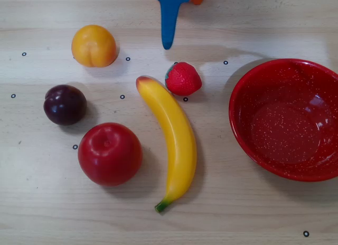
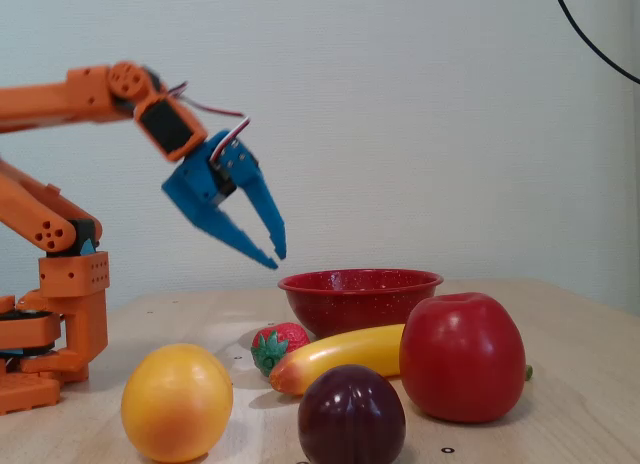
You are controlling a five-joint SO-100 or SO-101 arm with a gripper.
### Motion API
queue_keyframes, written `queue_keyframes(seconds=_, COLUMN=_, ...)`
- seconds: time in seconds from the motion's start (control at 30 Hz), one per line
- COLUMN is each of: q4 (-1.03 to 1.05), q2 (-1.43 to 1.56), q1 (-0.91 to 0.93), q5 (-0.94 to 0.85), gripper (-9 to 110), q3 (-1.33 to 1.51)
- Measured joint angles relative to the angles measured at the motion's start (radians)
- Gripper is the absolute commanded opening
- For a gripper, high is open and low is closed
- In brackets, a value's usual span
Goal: Put the peach in the red bowl.
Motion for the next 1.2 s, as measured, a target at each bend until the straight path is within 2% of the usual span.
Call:
queue_keyframes(seconds=0.37, q4=0.373, q2=-0.310, q1=-0.169, q5=0.193, gripper=0, q3=-0.448)
queue_keyframes(seconds=0.57, q4=0.580, q2=-0.515, q1=-0.287, q5=0.225, gripper=0, q3=-0.672)
queue_keyframes(seconds=0.7, q4=0.712, q2=-0.583, q1=-0.359, q5=0.341, gripper=11, q3=-0.689)
queue_keyframes(seconds=0.9, q4=0.726, q2=-0.624, q1=-0.489, q5=0.499, gripper=37, q3=-0.689)
queue_keyframes(seconds=1.03, q4=0.726, q2=-0.655, q1=-0.571, q5=0.614, gripper=48, q3=-0.687)
queue_keyframes(seconds=1.2, q4=0.726, q2=-0.670, q1=-0.658, q5=0.781, gripper=55, q3=-0.687)
